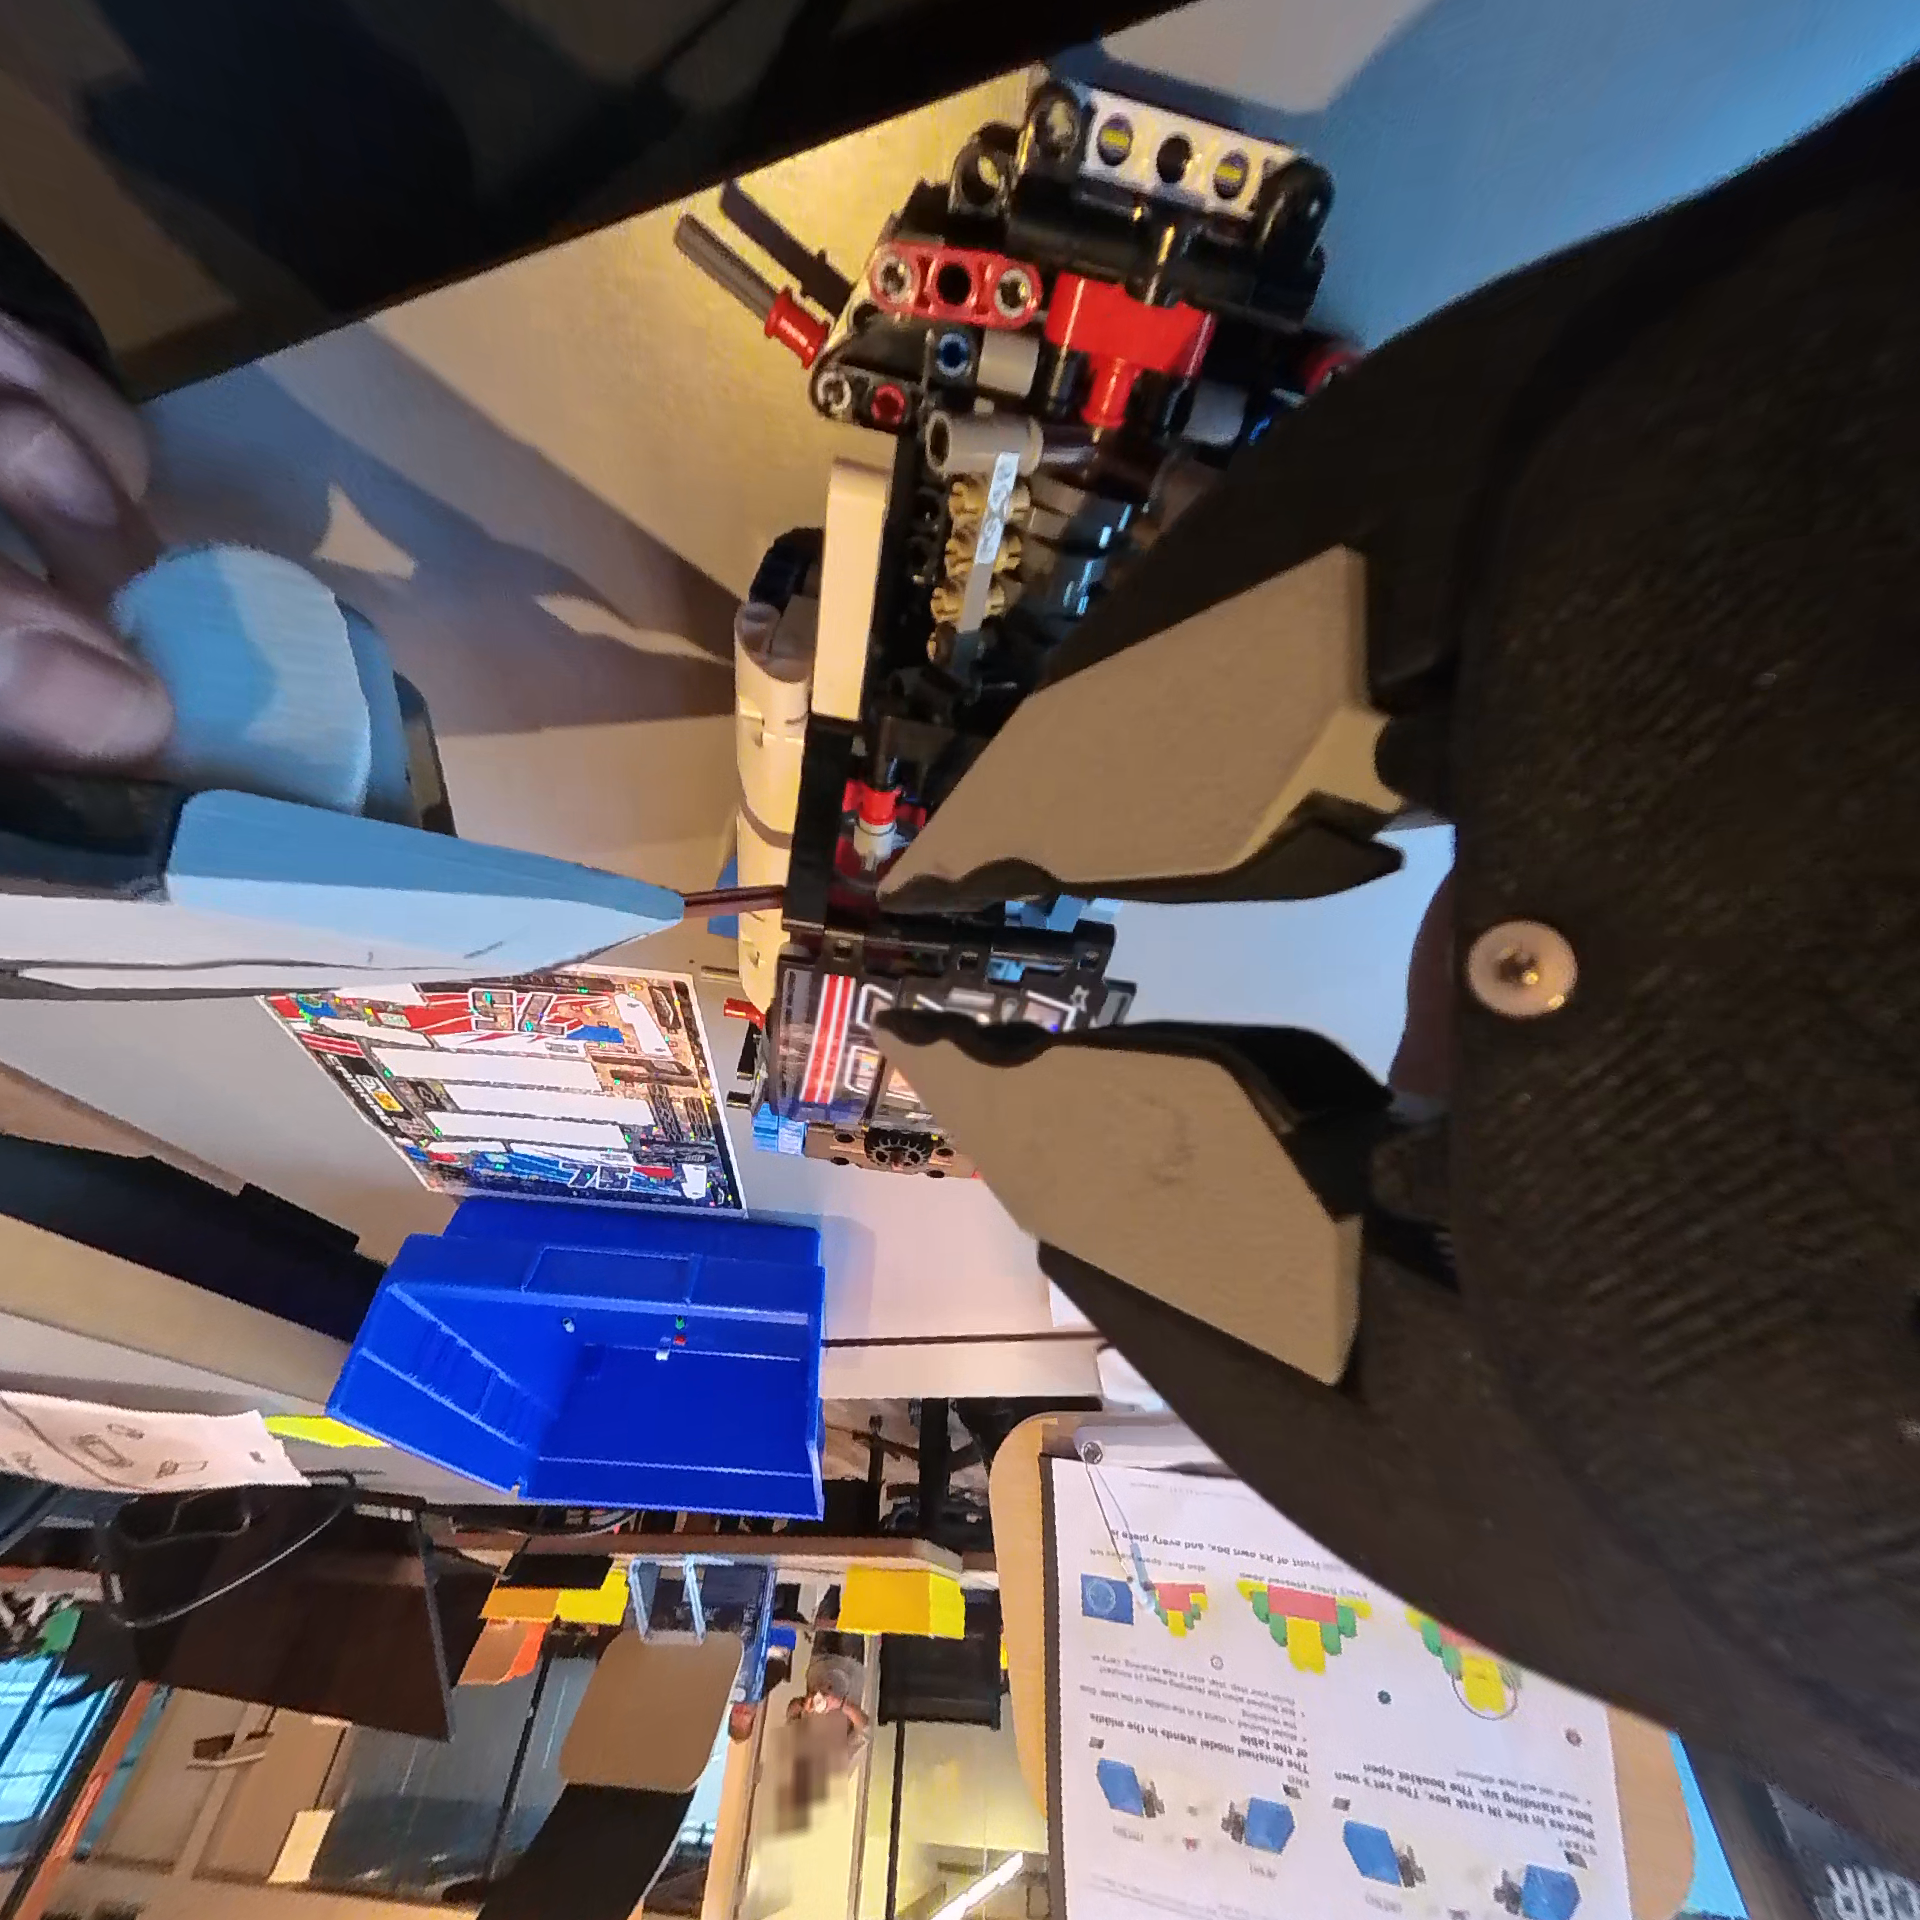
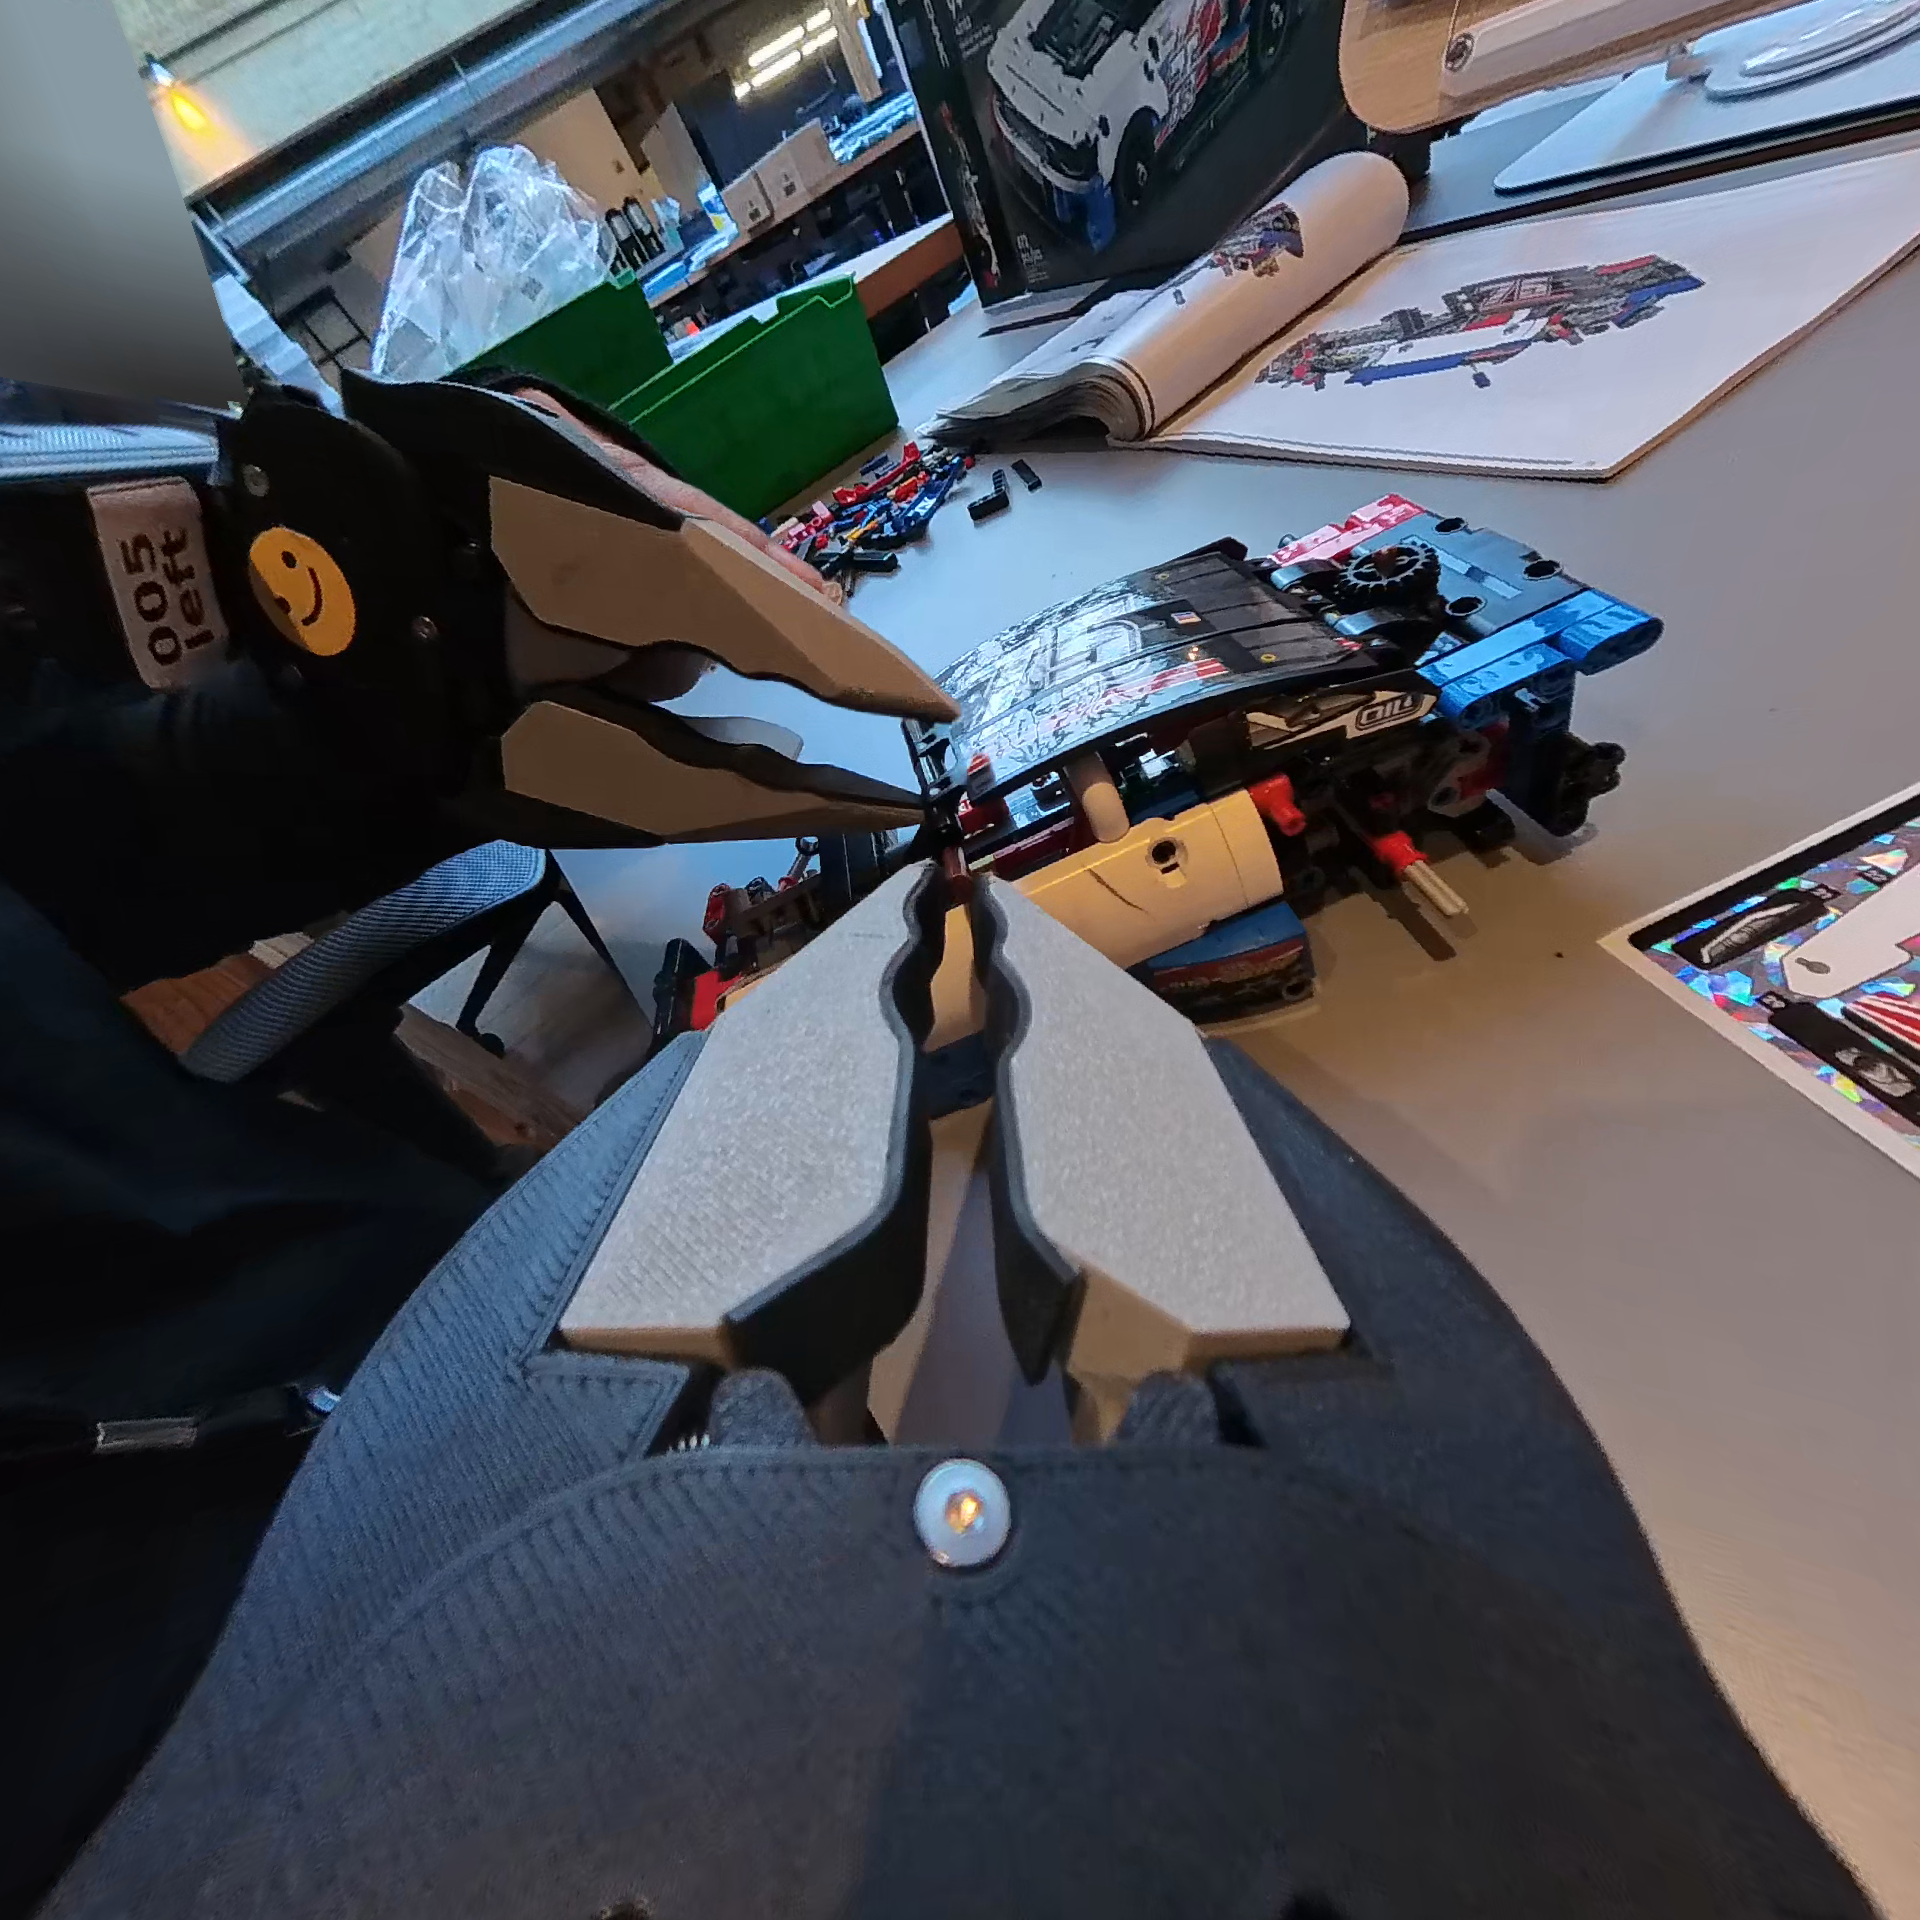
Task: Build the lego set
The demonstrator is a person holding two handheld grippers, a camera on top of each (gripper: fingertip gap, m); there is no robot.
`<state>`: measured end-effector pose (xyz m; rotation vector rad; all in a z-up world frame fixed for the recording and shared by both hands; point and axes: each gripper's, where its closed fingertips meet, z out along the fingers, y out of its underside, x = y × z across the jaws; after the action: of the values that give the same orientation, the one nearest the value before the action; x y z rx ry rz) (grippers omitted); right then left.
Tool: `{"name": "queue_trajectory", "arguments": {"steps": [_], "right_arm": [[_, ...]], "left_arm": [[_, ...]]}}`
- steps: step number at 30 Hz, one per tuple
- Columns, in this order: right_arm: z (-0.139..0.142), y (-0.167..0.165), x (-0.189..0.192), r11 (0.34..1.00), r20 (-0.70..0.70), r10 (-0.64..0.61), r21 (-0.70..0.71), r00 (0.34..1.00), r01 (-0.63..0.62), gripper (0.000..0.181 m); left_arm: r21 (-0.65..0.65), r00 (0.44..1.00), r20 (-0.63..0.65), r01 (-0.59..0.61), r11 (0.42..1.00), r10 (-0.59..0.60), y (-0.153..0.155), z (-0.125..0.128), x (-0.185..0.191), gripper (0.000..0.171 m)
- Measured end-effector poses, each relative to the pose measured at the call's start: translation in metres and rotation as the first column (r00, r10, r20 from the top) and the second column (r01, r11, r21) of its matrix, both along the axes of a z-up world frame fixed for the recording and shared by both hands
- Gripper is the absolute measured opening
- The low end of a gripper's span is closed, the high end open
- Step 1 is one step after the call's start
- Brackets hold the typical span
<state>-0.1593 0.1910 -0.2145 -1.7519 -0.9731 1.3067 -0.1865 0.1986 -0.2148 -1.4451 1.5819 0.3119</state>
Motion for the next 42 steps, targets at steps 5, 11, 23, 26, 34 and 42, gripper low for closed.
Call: {"name": "queue_trajectory", "arguments": {"steps": [5,11,23,26,34,42], "right_arm": [[0.002,0.000,-0.002,1.000,-0.006,-0.018,0.013,1.000,0.018,0.003],[0.000,-0.002,-0.004,0.999,-0.012,-0.044,0.001,0.999,0.044,0.003],[-0.004,-0.005,-0.006,0.999,0.009,-0.049,0.025,0.999,0.049,0.002],[-0.003,-0.004,-0.007,0.998,0.015,-0.051,0.042,0.999,0.051,0.002],[-0.004,-0.003,-0.009,0.979,0.117,-0.005,0.203,0.993,-0.019,0.003],[-0.007,-0.003,-0.015,0.958,0.184,0.037,0.274,0.982,-0.087,0.003]], "left_arm": [[0.086,1.000,-0.006,0.019,0.996,-0.019,0.000,0.008,-0.003,0.025],[-0.118,0.977,0.178,-0.094,0.989,0.114,0.003,0.015,-0.026,0.045],[-0.600,0.878,0.354,-0.051,0.799,0.322,0.003,-0.018,-0.043,0.033],[-0.577,0.882,0.348,-0.065,0.814,0.317,0.005,-0.019,-0.043,0.032],[-0.592,0.867,0.372,-0.053,0.804,0.331,0.007,-0.018,-0.045,0.026],[-0.586,0.860,0.392,-0.039,0.809,0.326,0.007,-0.019,-0.045,0.025]]}}
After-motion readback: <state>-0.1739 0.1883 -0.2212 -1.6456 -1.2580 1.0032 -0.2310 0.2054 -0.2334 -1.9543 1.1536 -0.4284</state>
